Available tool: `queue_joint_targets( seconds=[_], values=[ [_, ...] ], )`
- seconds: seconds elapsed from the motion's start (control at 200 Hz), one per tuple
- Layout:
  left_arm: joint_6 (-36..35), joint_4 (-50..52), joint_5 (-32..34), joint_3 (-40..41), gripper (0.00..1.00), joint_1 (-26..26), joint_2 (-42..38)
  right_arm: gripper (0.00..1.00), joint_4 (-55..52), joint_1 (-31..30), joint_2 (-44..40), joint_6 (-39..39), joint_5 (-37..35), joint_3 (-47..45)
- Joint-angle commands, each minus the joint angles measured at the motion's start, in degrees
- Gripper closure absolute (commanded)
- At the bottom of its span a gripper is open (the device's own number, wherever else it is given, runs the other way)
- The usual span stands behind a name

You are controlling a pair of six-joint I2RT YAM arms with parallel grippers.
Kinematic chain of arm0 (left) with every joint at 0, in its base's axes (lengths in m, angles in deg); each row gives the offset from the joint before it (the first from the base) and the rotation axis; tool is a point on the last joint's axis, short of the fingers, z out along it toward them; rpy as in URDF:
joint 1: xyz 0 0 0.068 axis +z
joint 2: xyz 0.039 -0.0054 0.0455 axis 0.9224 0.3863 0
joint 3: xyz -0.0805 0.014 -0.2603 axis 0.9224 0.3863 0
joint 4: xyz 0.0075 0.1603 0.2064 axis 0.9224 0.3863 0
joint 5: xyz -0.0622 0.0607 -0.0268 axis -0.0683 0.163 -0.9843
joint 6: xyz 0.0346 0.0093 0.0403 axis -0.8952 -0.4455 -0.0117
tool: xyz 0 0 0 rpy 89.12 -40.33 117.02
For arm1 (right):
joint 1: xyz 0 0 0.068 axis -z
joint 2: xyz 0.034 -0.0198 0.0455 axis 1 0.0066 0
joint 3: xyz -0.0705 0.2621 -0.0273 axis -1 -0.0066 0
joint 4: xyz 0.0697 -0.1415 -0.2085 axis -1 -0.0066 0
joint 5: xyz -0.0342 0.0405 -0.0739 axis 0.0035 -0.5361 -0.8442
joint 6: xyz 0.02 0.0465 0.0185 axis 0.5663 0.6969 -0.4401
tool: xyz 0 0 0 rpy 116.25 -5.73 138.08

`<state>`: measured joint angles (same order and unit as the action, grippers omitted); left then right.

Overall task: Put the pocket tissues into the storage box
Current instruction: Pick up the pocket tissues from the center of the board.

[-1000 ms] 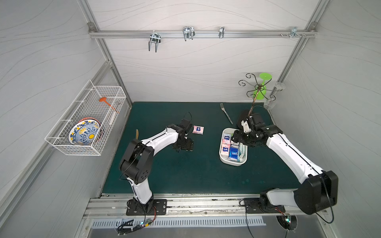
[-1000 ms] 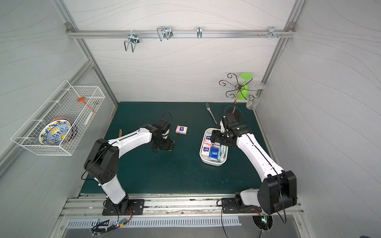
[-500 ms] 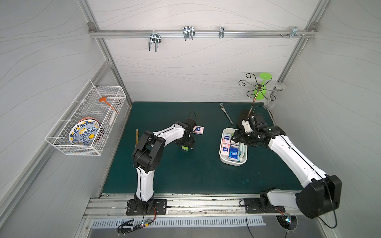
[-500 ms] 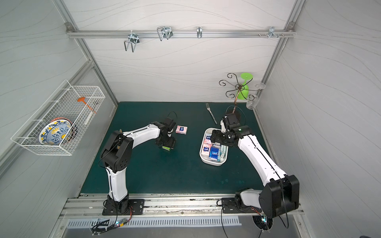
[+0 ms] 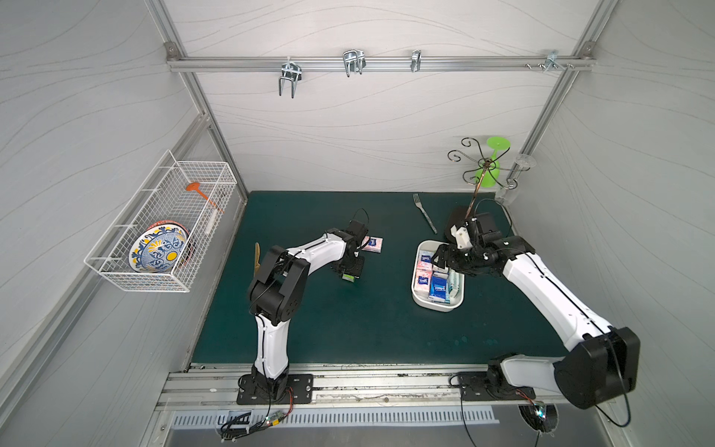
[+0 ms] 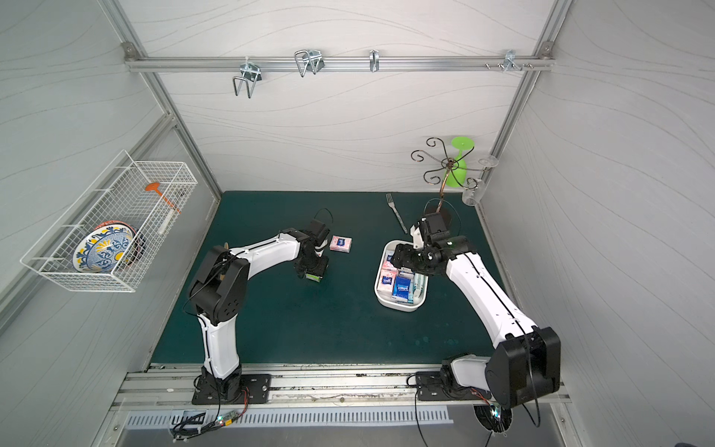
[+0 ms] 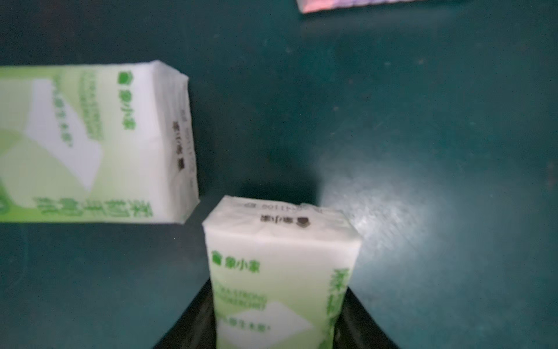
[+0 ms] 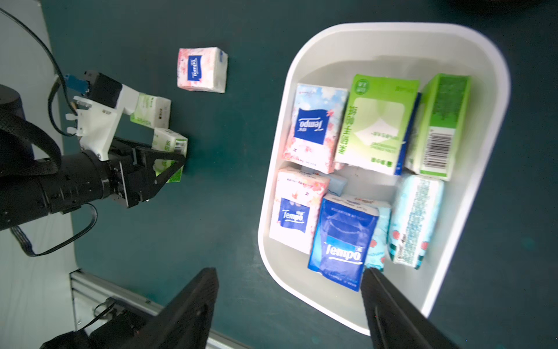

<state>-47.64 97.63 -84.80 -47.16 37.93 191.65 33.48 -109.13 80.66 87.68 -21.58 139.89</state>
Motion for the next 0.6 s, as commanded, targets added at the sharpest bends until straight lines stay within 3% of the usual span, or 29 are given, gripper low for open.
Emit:
queue_joint_targets(
  seconds=[0.0,0.27,0.595],
  values=[
    [2.3,0.1,-6.3,0.4,0.48,-0.5,-7.4,0.19,4.0,-1.3,2.2,-0.2,9.1,-0.8],
    [3.3,-1.6,-18.3,7.5,0.48,-3.5,-20.2,0.18,10.6,-6.6,8.7,1.9,24.1,1.1],
    [-0.5,-2.3,-16.4,13.5,0.48,-8.2,-27.7,0.16,18.4,-12.7,14.4,7.0,34.0,1.9]
  ],
)
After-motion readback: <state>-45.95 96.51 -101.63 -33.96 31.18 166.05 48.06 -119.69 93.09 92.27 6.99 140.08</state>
